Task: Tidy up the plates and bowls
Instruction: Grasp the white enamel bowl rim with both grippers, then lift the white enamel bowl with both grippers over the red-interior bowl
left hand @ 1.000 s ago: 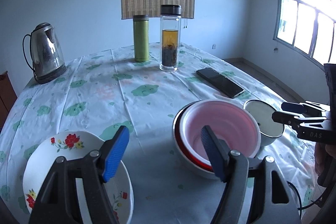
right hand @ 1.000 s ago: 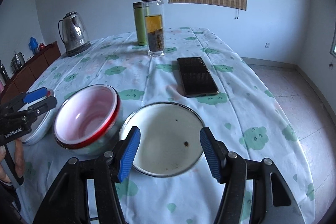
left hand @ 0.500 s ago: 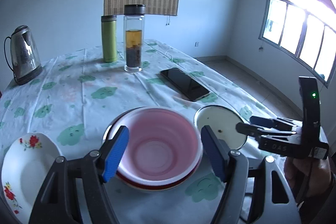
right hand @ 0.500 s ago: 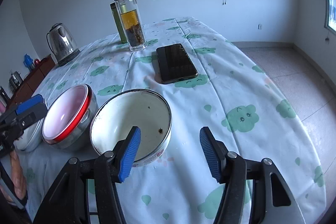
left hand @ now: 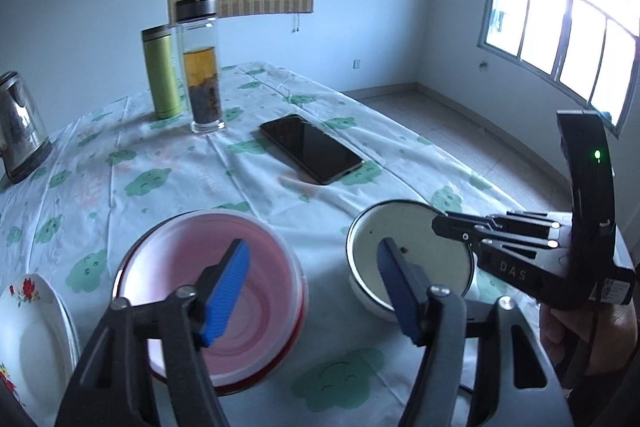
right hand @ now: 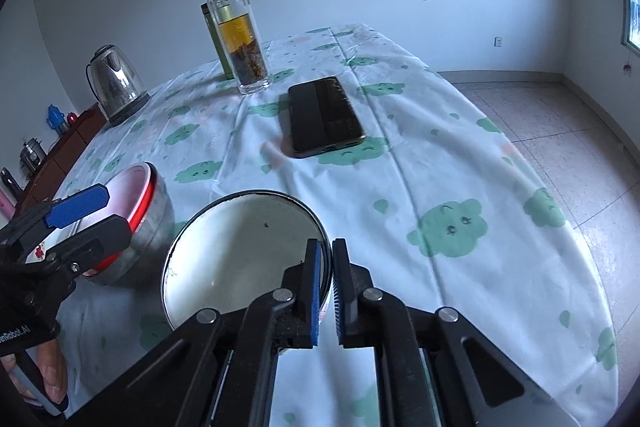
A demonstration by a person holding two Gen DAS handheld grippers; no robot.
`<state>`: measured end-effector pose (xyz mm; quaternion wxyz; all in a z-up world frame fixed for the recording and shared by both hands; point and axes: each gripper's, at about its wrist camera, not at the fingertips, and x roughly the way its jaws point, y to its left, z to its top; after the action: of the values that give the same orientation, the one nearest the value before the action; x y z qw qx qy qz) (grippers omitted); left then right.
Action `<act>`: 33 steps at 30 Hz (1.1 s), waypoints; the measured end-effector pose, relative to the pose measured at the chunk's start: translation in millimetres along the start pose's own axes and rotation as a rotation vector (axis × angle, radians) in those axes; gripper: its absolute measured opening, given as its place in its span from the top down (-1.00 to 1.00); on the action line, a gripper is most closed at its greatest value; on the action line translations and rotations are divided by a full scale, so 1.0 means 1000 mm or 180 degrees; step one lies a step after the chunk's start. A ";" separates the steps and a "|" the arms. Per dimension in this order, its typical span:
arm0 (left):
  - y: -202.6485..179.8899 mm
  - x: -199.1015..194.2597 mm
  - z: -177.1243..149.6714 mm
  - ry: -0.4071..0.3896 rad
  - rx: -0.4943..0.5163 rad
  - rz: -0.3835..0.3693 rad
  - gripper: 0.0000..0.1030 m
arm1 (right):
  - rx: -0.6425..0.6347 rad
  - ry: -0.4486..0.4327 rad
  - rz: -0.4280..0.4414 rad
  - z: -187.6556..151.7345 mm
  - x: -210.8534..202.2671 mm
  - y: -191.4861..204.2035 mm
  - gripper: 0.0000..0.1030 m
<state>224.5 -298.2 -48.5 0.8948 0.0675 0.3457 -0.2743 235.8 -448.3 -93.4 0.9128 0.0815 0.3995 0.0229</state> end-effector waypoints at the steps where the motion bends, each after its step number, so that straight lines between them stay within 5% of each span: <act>1: -0.005 0.003 0.000 0.0039 0.0036 -0.0041 -0.02 | -0.0003 -0.0009 -0.0038 0.000 -0.001 -0.003 0.88; 5: -0.023 0.012 -0.002 0.0161 0.0154 -0.0127 0.58 | 0.0034 -0.0030 -0.0101 -0.003 -0.004 -0.019 0.88; 17: -0.051 0.037 -0.001 0.0437 0.0118 -0.0167 0.71 | 0.0009 -0.0065 0.0014 -0.008 -0.006 -0.026 0.87; 33: -0.045 0.042 -0.002 0.0412 0.0004 -0.0191 0.80 | 0.0069 -0.0147 0.0051 -0.011 -0.009 -0.025 0.86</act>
<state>224.7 -353.7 -74.4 0.8619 0.0753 0.4046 -0.2963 220.8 -472.8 -98.7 0.9207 0.0951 0.3779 0.0239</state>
